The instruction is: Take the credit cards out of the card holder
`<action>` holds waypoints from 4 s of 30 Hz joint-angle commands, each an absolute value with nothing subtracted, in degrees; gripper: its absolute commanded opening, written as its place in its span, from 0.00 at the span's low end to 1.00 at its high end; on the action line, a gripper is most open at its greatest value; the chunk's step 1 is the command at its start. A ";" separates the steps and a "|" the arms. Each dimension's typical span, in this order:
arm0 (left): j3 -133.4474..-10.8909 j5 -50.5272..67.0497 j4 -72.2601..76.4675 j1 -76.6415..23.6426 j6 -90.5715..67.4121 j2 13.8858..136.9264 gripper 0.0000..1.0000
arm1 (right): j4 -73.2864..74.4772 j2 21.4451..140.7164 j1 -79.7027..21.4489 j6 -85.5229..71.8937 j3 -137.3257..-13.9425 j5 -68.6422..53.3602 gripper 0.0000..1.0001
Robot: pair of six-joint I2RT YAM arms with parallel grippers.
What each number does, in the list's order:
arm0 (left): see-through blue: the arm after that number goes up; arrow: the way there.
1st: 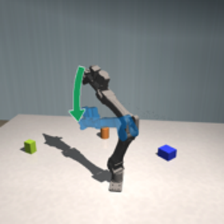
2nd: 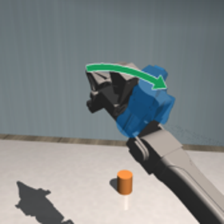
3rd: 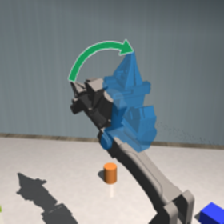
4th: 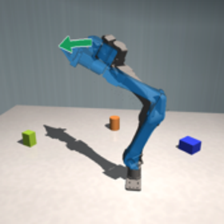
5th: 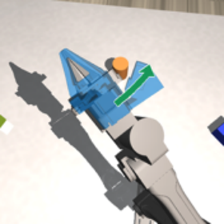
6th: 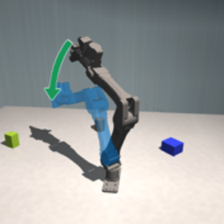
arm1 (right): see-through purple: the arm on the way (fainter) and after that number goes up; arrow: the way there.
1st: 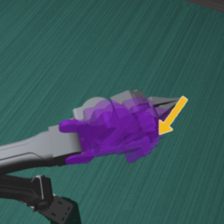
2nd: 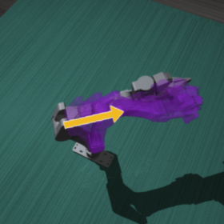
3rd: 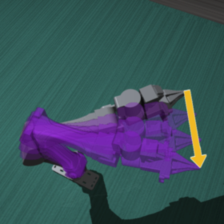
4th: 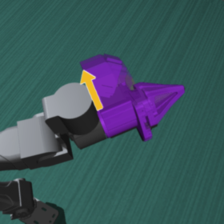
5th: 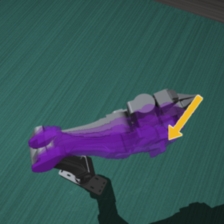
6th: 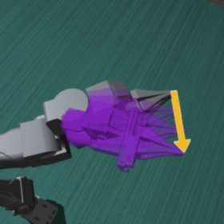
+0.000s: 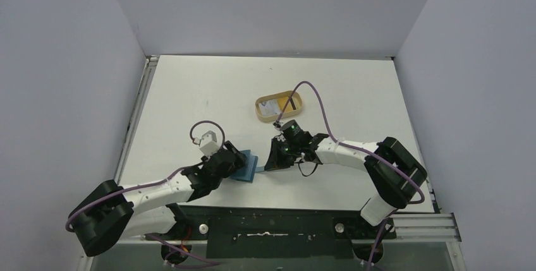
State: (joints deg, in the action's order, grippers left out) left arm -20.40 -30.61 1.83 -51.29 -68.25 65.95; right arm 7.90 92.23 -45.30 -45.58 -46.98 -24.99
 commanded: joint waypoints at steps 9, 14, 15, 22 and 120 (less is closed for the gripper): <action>-17.58 -26.81 4.39 -47.24 -66.66 61.87 0.67 | 5.25 90.06 -44.82 -45.36 -46.96 -25.54 0.00; -18.22 -24.51 3.60 -47.34 -66.72 63.48 0.67 | 5.10 90.45 -44.82 -45.42 -47.01 -25.64 0.00; -18.27 -23.97 3.50 -47.59 -67.16 64.17 0.67 | 5.02 90.59 -44.82 -45.44 -47.02 -25.73 0.00; -19.28 -23.05 4.92 -49.55 -69.05 71.28 0.65 | 4.38 91.08 -44.82 -45.62 -47.37 -26.30 0.00; -21.71 -27.53 -3.09 -55.04 -74.20 65.17 0.00 | 13.99 113.87 -48.81 -41.39 -65.59 -38.75 0.00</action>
State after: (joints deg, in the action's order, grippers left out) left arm -21.63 -27.99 -7.01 -54.35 -72.88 65.65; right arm 12.03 110.89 -46.35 -41.25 -63.09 -41.82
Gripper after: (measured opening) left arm 0.031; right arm 0.022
